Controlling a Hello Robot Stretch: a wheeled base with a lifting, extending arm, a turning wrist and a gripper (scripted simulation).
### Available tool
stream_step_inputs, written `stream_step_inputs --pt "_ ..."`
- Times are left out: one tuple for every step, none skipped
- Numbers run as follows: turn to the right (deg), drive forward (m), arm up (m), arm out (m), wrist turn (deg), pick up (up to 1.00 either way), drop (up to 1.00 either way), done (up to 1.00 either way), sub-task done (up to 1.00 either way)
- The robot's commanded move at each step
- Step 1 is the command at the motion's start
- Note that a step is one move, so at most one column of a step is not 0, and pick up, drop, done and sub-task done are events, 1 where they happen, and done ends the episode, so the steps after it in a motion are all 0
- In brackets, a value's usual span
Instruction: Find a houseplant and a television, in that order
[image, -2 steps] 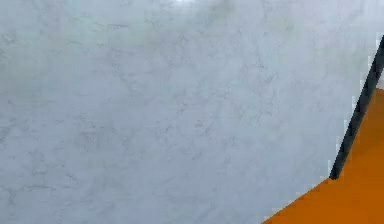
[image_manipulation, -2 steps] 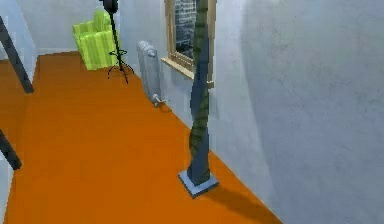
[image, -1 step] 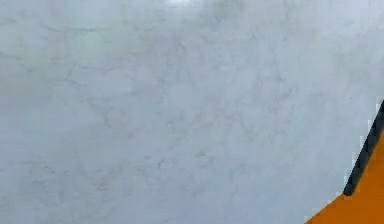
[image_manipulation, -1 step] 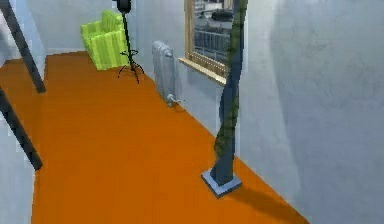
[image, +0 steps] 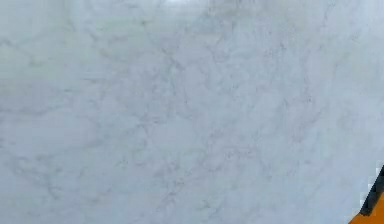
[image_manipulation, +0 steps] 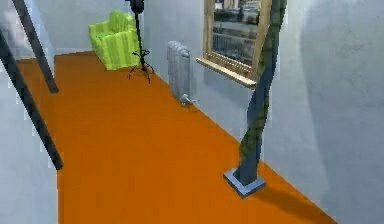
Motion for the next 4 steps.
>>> stream_step_inputs --pt "45.0 0.0 0.0 0.0 0.0 0.0 0.0 0.0 0.0" --pt "45.0 0.0 0.0 0.0 0.0 0.0 0.0 0.0 0.0" --pt "45.0 0.0 0.0 0.0 0.0 0.0 0.0 0.0 0.0" --pt "15.0 0.0 0.0 0.0 0.0 0.0 0.0 0.0 0.0"
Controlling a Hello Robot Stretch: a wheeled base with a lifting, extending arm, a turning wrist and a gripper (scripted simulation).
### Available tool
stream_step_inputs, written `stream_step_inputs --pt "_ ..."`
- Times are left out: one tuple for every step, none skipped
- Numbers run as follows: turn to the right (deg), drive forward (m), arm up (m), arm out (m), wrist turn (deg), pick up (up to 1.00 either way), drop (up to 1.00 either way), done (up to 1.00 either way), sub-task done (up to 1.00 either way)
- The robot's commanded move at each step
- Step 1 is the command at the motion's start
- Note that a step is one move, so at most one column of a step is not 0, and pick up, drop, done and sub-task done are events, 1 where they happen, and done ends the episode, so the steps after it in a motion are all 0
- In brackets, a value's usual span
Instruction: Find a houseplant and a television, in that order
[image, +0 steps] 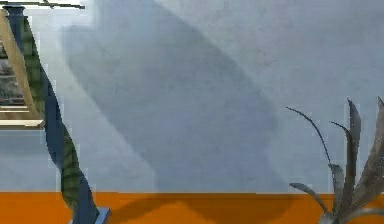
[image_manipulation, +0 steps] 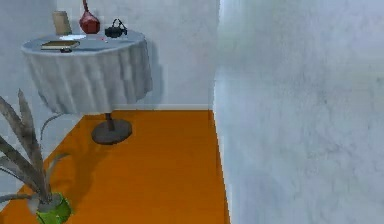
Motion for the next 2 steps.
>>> stream_step_inputs --pt "0.0 0.2 0.0 0.0 0.0 0.0 0.0 0.0 0.0" --pt "-45.0 0.0 0.0 0.0 0.0 0.0 0.0 0.0 0.0"
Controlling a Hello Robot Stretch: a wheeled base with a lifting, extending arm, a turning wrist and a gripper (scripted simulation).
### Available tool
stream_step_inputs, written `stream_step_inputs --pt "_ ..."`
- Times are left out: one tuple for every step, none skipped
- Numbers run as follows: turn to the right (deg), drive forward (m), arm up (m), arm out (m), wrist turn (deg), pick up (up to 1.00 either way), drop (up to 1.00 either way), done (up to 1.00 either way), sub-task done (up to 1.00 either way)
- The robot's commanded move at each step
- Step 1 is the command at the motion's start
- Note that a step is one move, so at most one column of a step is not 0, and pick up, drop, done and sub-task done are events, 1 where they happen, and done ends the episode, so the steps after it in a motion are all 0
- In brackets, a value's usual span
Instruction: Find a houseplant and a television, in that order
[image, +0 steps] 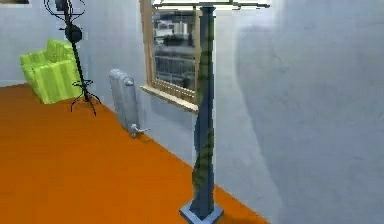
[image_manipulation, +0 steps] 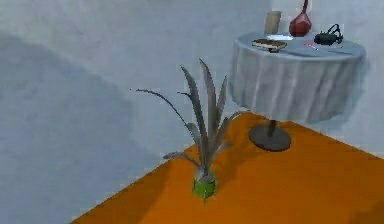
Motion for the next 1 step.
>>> stream_step_inputs --pt "-42.0 0.0 0.0 0.0 0.0 0.0 0.0 0.0 0.0"
